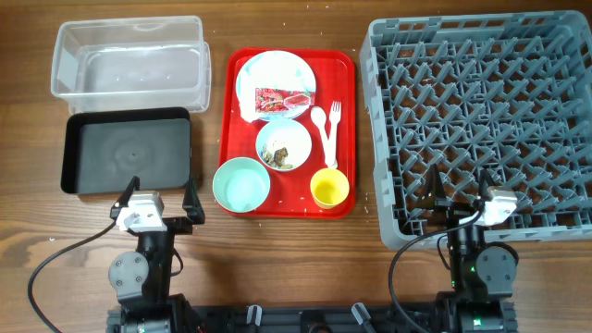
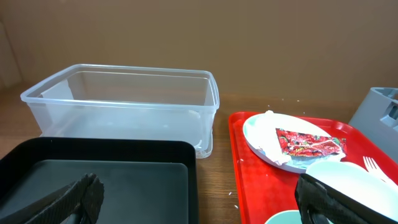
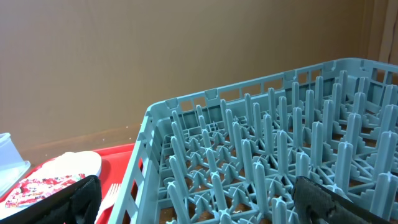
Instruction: Sort waste into correct bins and load items into the dishwasher rack
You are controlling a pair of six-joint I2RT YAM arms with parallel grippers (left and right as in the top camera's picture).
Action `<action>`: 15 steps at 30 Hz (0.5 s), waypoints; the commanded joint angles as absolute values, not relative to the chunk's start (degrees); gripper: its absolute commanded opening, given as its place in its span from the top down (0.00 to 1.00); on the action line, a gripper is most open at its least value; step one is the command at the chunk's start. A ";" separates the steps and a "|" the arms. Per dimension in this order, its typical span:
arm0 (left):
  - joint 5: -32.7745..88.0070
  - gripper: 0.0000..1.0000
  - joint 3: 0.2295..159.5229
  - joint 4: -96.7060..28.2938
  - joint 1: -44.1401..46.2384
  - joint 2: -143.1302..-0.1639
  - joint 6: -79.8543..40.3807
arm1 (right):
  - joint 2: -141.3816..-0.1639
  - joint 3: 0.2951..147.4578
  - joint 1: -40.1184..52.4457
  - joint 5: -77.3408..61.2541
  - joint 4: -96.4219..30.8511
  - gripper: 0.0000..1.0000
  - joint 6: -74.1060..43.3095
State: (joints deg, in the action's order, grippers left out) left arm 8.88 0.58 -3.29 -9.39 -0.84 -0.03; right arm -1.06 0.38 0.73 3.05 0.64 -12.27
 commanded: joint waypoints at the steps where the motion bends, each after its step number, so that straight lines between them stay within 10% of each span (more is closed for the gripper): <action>1: 9.58 0.00 0.32 -3.46 -9.65 -0.34 0.84 | -0.82 0.30 1.13 3.81 0.78 0.00 -12.01; 15: 9.58 0.00 3.31 -3.29 -9.65 -0.75 -0.62 | -0.82 0.30 1.10 3.81 0.78 0.00 -12.03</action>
State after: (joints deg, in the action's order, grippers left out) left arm 8.88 0.71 -3.33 -9.39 -0.84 -0.27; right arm -1.06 0.38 0.73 3.07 0.64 -12.27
